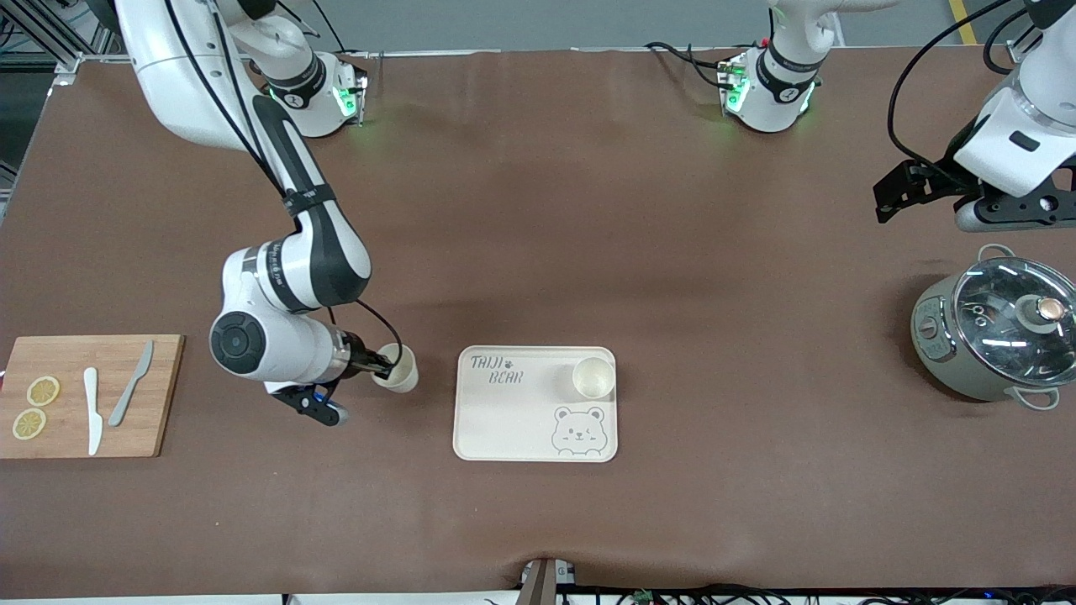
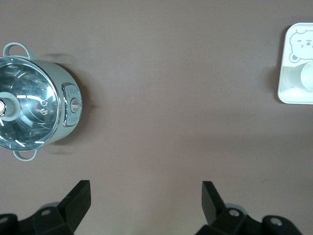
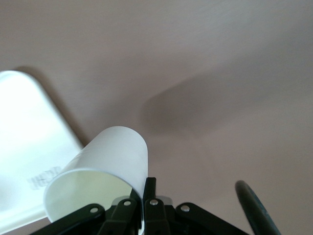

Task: Place white IKEA cup upright on tray with both arms
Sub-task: 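Carry the cup with the right gripper and lower it onto the tray, then open the right gripper and lift it away from the tray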

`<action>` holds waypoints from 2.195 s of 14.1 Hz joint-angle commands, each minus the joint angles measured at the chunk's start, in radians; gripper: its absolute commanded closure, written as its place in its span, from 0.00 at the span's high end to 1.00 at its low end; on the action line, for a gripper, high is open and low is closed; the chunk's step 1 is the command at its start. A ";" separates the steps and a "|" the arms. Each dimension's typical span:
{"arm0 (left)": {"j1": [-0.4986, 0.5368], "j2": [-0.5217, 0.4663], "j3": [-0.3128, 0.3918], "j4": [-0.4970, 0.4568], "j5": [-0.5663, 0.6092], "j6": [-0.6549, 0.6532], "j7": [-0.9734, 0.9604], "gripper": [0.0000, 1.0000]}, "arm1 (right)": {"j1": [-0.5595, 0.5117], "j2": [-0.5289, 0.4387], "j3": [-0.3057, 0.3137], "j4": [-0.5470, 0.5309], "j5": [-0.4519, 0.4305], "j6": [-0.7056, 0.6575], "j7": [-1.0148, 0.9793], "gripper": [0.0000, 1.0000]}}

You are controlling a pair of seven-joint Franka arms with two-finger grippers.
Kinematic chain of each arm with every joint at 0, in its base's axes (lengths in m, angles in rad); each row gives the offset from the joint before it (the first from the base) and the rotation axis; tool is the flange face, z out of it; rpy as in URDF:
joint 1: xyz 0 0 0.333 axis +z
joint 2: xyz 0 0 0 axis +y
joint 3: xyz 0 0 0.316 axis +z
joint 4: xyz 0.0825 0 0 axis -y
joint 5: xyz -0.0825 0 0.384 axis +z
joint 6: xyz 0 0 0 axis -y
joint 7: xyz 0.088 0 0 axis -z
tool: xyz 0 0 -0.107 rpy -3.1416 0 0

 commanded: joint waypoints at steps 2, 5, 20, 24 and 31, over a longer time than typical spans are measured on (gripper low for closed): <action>0.015 -0.011 -0.008 0.009 -0.016 -0.004 0.026 1.00 | 0.043 0.079 -0.002 0.107 0.068 0.050 0.130 0.00; 0.013 -0.016 -0.008 0.011 -0.018 -0.016 0.028 1.00 | 0.117 0.118 -0.004 0.110 0.064 0.153 0.242 0.00; 0.016 0.015 -0.005 0.046 -0.016 -0.041 0.025 1.00 | 0.175 0.152 -0.013 0.175 -0.097 0.037 0.296 1.00; 0.015 0.041 -0.006 0.050 -0.008 -0.032 0.023 1.00 | 0.143 0.112 -0.016 0.220 -0.091 -0.002 0.296 1.00; 0.016 0.033 -0.002 0.049 -0.010 -0.041 0.028 1.00 | 0.004 -0.181 -0.021 0.094 -0.095 -0.226 0.143 1.00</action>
